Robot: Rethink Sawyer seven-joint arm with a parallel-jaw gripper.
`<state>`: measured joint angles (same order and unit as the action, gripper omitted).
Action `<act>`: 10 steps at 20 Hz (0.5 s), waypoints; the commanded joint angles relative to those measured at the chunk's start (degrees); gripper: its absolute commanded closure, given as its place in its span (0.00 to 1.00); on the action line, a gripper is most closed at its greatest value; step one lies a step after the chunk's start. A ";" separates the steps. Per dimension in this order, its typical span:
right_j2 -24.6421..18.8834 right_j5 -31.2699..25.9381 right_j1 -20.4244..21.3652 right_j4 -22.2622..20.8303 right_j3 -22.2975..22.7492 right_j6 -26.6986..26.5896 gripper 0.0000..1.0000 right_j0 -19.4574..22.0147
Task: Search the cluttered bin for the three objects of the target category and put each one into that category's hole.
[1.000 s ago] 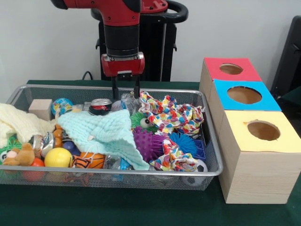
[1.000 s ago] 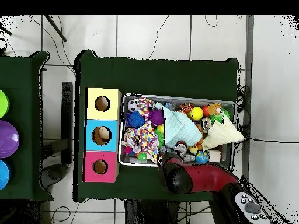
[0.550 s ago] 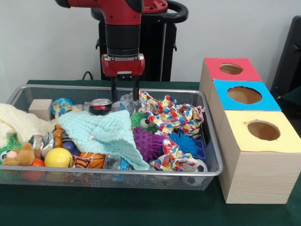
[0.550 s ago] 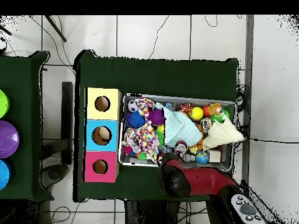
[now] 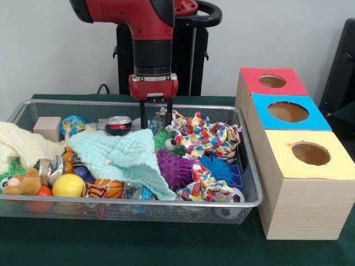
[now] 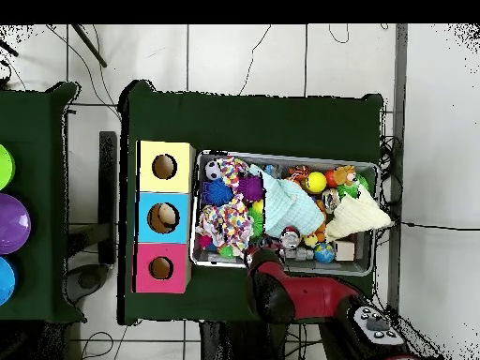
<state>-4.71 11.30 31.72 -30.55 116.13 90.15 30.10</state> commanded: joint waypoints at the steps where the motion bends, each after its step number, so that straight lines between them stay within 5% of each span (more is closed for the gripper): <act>1: 1.23 0.91 -6.73 -2.09 -1.90 7.31 0.00 -0.11; 10: 1.45 1.43 -6.30 -1.69 -0.98 7.38 0.00 -0.25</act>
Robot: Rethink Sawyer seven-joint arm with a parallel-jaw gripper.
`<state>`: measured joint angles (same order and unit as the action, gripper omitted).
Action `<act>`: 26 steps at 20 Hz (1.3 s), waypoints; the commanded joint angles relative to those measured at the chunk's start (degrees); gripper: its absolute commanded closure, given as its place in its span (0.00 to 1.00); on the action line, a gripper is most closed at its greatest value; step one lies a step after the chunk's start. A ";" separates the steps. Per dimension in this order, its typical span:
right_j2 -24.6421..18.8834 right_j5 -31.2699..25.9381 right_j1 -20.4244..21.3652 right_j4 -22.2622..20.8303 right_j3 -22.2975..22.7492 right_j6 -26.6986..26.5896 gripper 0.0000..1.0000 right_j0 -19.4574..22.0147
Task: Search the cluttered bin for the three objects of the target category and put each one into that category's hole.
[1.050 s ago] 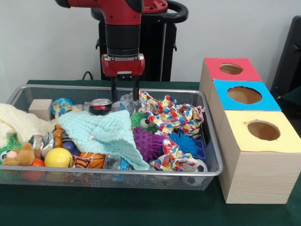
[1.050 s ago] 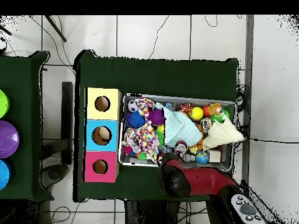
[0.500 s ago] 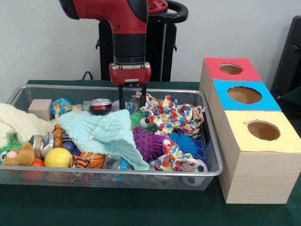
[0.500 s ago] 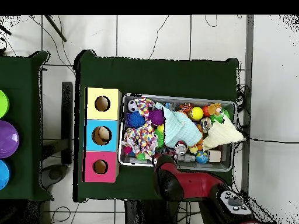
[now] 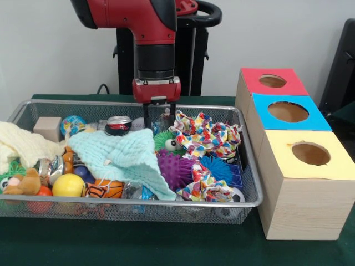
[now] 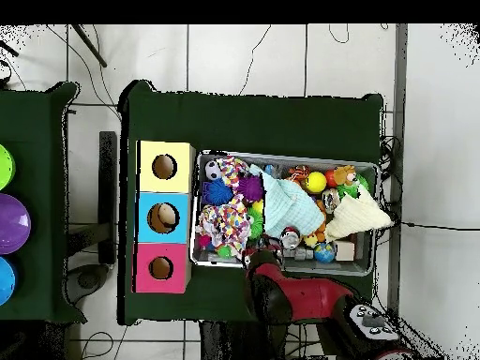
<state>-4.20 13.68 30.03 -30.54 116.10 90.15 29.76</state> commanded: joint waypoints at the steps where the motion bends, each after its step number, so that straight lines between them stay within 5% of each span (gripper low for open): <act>1: 1.00 -0.86 -4.68 -1.68 -0.96 7.41 0.00 0.04; 4: 0.97 -0.98 -4.58 -1.72 -0.97 7.35 0.00 0.06; 5: 0.63 -1.04 -4.51 -2.17 -1.07 7.03 1.00 0.24; 18: -4.34 -6.88 -0.88 -3.09 -1.76 4.18 1.00 1.73; 26: -14.20 -21.97 5.78 0.50 -6.67 -2.31 1.00 4.08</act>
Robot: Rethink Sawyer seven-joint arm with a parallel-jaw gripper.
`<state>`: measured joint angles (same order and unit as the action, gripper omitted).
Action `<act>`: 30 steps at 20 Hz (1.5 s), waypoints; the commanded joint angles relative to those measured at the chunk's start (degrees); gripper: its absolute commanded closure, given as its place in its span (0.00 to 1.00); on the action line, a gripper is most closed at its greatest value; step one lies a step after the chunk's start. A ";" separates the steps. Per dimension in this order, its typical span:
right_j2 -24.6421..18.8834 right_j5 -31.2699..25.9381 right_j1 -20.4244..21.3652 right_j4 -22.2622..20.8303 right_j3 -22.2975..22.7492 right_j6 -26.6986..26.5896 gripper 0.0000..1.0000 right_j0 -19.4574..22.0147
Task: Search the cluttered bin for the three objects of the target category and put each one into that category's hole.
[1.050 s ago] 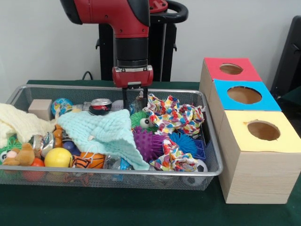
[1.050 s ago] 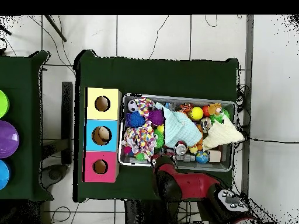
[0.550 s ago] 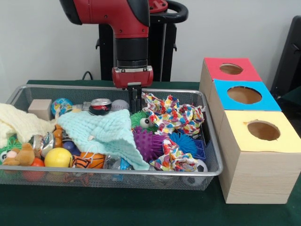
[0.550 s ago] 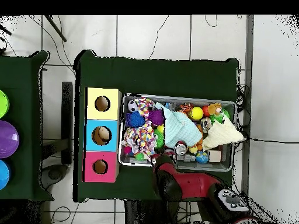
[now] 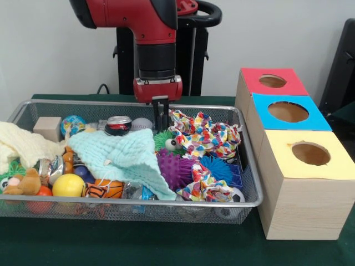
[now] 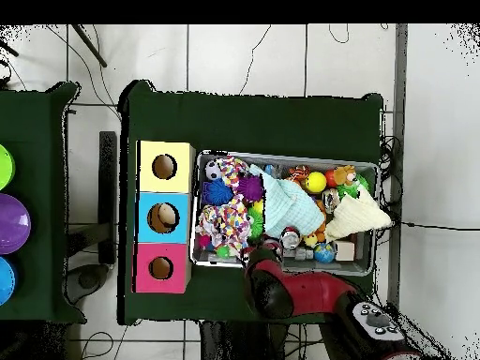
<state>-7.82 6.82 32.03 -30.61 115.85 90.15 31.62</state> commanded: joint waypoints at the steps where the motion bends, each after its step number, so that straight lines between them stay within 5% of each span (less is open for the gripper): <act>1: -11.36 -16.16 4.61 0.60 -6.69 -2.76 1.00 2.30; 22: -18.27 -25.22 5.16 -1.17 -10.60 -3.65 1.00 5.21; 23: -18.42 -25.36 5.05 -1.47 -10.59 -3.69 0.00 5.36; 30: -16.06 -25.36 5.40 -0.23 -8.87 -0.45 0.00 5.36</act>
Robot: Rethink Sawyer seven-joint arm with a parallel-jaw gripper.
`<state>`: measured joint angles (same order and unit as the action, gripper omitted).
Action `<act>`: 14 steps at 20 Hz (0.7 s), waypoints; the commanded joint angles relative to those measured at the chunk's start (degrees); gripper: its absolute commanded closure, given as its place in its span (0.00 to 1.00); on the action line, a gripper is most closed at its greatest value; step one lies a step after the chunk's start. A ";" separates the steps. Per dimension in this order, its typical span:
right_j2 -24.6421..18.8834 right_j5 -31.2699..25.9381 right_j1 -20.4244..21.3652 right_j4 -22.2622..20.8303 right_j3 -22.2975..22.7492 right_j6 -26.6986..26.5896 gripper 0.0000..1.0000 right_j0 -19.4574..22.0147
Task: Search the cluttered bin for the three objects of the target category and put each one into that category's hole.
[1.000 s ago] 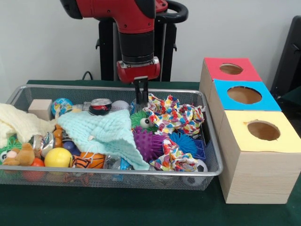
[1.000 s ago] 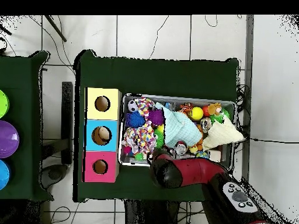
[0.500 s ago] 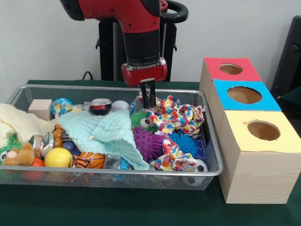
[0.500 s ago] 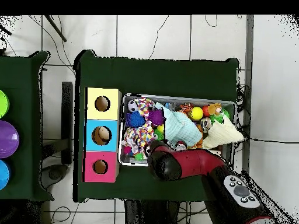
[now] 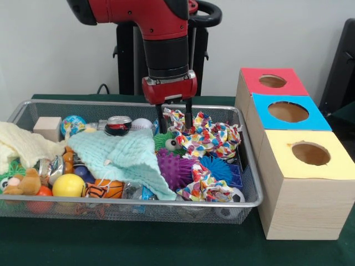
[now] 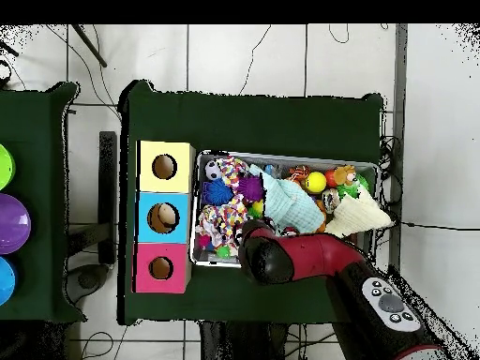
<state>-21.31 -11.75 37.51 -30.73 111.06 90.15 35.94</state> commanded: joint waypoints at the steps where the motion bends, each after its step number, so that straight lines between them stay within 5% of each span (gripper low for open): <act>1: -2.27 -6.22 0.03 -0.47 -3.38 -0.18 0.00 1.13; 14: 10.58 8.63 4.63 -3.08 10.12 10.64 0.00 -6.20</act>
<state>-15.64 -8.43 40.19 -30.75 116.41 90.15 32.62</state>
